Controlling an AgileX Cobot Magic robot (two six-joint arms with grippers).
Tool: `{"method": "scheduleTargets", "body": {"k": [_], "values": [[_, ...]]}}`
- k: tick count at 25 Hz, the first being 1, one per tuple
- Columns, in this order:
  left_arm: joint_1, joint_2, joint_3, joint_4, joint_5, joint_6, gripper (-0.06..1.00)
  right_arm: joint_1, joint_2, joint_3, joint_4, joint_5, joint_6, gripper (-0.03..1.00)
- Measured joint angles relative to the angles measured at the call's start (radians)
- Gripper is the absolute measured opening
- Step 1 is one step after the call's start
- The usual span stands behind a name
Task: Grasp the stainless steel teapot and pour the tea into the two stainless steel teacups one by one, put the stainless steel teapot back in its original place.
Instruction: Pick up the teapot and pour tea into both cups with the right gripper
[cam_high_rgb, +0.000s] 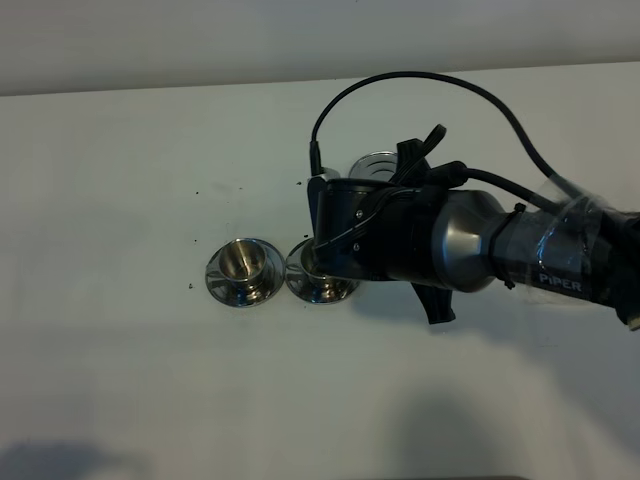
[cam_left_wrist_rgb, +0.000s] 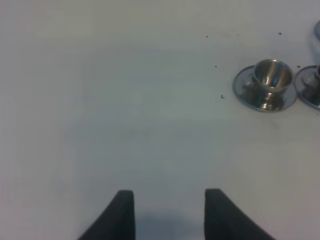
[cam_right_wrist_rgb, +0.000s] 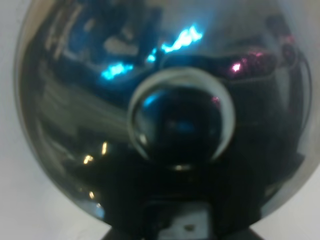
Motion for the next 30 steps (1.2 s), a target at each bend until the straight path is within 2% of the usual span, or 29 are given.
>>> {"method": "scheduleTargets", "body": {"k": [15, 30], "values": [[0.000, 0.000, 0.000, 0.000, 0.000, 0.000, 0.37, 0.001, 0.000, 0.000, -0.095, -0.003, -0.046, 0.18], [0.000, 0.000, 0.000, 0.000, 0.000, 0.000, 0.37, 0.000, 0.000, 0.000, -0.144, 0.010, -0.097, 0.18]]}}
